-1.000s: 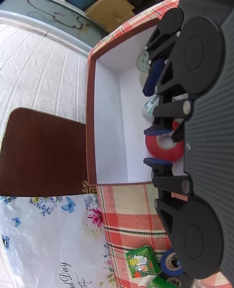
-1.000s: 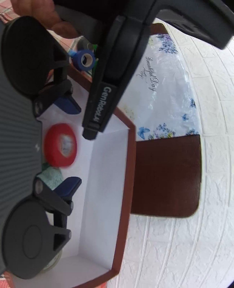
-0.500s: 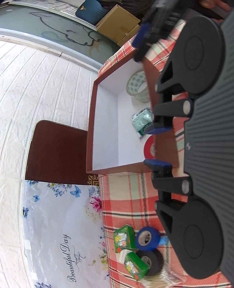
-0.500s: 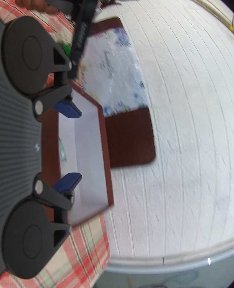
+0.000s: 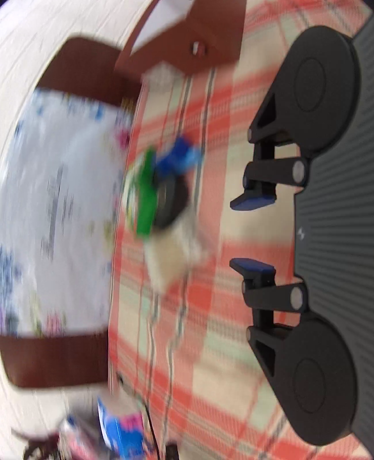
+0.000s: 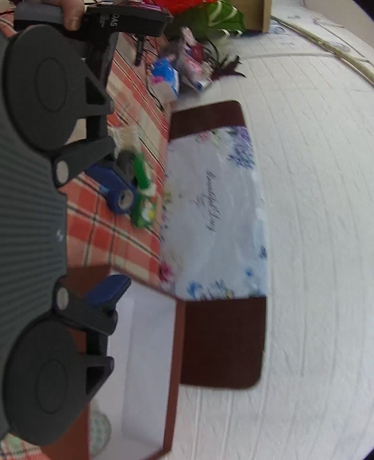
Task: Organize objects
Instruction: 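Move the left gripper to the blue tape roll and grasp it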
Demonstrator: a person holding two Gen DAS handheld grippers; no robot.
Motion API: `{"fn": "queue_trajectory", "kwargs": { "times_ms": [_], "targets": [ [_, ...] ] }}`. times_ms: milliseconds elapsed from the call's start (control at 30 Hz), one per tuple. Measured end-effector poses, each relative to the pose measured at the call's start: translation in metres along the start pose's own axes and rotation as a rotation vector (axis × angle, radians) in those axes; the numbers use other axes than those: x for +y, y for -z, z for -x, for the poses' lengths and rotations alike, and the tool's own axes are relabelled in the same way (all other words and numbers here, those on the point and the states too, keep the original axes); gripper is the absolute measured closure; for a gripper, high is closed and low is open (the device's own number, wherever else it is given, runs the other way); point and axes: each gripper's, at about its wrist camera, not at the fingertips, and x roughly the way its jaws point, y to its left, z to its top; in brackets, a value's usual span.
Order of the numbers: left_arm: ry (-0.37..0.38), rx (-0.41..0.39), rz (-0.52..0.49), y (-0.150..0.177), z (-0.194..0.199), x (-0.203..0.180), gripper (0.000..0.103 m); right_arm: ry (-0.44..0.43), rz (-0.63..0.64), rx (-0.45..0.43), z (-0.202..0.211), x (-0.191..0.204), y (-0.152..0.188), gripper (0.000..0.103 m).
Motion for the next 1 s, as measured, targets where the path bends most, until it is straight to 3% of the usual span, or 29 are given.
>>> {"fn": "queue_trajectory", "kwargs": {
  "times_ms": [100,167,233,267,333,433,500,633,900,933,1000],
  "targets": [
    [-0.031,-0.007,0.028,0.018,-0.017,0.029,0.065,-0.05,0.02,0.096,-0.059,0.023,0.001,0.038],
    [0.016,-0.113,0.02,0.033,-0.012,0.032,0.059,-0.064,-0.023,0.146,-0.098,0.026,-0.001,0.036],
    [0.016,-0.129,0.007,0.032,-0.012,0.027,0.054,-0.087,-0.104,0.16,-0.131,0.021,-0.002,0.031],
    [0.018,-0.133,0.002,0.031,-0.013,0.025,0.052,-0.099,-0.147,0.173,-0.147,0.018,-0.004,0.021],
    [0.026,-0.141,0.011,0.03,-0.014,0.025,0.052,-0.083,-0.195,0.213,-0.176,0.017,-0.005,0.02],
    [0.058,-0.149,0.062,0.027,-0.016,0.031,0.052,-0.082,-0.194,0.253,-0.208,0.022,-0.001,0.025],
    [0.064,-0.153,0.074,0.028,-0.015,0.032,0.052,-0.1,-0.212,0.295,-0.22,0.02,0.003,0.043],
    [0.069,-0.155,0.085,0.037,-0.013,0.039,0.052,-0.098,-0.165,0.274,-0.188,0.025,0.005,0.043],
    [0.106,-0.107,0.049,0.032,-0.011,0.035,0.045,0.004,0.236,0.266,-0.045,0.045,0.063,0.042],
    [0.133,-0.078,0.058,0.029,-0.008,0.03,0.046,0.018,0.259,0.27,-0.03,0.043,0.073,0.04],
    [0.277,-0.02,0.12,0.024,0.002,0.018,0.05,0.046,0.257,0.26,-0.005,0.037,0.088,0.026]
  ]
}}
